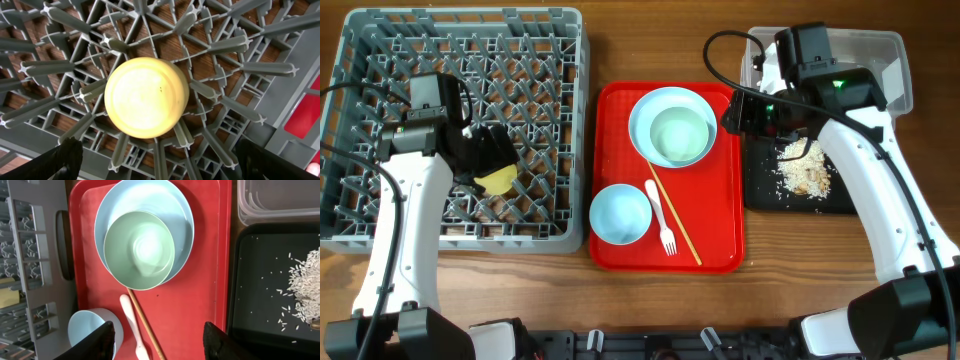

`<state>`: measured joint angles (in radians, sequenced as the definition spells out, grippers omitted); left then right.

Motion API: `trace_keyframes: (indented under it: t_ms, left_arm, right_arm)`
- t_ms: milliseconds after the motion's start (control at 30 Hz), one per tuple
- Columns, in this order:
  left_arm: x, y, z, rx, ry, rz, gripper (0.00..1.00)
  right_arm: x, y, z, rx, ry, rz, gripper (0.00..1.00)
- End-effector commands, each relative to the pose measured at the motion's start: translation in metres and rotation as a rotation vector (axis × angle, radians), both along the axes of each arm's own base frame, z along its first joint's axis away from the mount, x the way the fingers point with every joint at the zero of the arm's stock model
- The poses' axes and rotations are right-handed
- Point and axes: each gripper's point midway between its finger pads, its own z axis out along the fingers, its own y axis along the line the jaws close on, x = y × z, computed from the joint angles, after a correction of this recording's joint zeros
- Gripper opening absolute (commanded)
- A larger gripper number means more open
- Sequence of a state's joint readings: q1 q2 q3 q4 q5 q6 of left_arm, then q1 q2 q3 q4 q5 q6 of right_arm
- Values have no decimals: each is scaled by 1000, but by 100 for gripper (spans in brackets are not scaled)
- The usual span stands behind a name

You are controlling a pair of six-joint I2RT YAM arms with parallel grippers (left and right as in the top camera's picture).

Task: Sort waste into correct bins and load items into the dishwasher rack
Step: 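Reach left gripper to the light-blue bowl on the tray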

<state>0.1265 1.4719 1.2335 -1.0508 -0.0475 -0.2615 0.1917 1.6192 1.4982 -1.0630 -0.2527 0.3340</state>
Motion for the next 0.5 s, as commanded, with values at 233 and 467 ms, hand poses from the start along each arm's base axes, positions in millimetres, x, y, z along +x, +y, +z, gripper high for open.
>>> trace_keyframes:
  t_ms: [233, 467]
  left_arm:
    - [8, -18, 25, -80, -91, -31, 100]
    - [13, -73, 64, -95, -236, -204, 100]
  right_arm:
    - [-2, -3, -6, -26, 15, 11, 63]
    - [-3, -3, -6, -21, 19, 27, 95]
